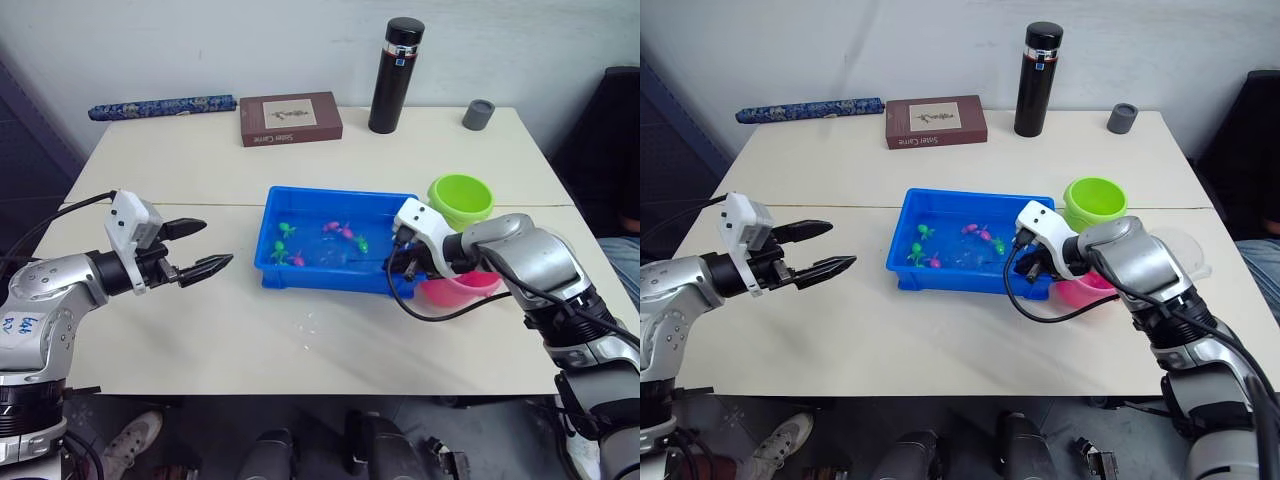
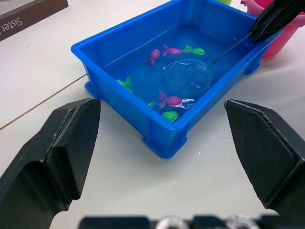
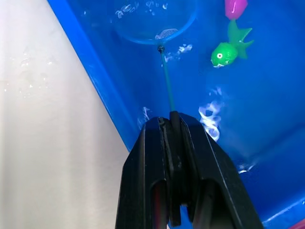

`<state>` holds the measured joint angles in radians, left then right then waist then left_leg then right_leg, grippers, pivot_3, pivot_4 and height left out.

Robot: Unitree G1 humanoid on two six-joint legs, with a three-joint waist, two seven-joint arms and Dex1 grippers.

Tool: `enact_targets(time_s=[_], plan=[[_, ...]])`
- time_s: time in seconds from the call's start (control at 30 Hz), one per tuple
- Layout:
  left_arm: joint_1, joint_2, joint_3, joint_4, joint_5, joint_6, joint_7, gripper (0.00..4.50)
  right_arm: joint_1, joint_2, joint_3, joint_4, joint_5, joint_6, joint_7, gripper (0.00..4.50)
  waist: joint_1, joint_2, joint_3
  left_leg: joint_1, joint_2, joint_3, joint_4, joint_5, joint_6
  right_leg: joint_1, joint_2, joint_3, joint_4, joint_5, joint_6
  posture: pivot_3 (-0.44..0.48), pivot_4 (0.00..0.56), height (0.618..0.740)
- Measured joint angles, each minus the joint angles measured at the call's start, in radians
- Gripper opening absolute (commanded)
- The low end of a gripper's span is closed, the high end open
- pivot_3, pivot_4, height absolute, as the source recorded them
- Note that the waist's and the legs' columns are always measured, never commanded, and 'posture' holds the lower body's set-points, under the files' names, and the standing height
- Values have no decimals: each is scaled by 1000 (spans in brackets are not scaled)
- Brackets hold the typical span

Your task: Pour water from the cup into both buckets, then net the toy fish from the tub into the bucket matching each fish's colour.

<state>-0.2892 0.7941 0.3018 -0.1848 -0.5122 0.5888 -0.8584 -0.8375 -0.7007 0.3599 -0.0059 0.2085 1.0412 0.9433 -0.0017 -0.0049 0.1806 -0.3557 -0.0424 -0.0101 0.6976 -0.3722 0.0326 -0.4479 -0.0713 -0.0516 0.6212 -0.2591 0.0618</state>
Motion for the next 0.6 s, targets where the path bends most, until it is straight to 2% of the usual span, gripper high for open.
enact_targets(time_s=[0.6], plan=[[21,0,9,-12,-14,1,20,4472,-68,82,20,166,-53,21,-123,0,-1,0,0,0,0,0,0,0,0,0,0,0,0,0,0,0,150,739]])
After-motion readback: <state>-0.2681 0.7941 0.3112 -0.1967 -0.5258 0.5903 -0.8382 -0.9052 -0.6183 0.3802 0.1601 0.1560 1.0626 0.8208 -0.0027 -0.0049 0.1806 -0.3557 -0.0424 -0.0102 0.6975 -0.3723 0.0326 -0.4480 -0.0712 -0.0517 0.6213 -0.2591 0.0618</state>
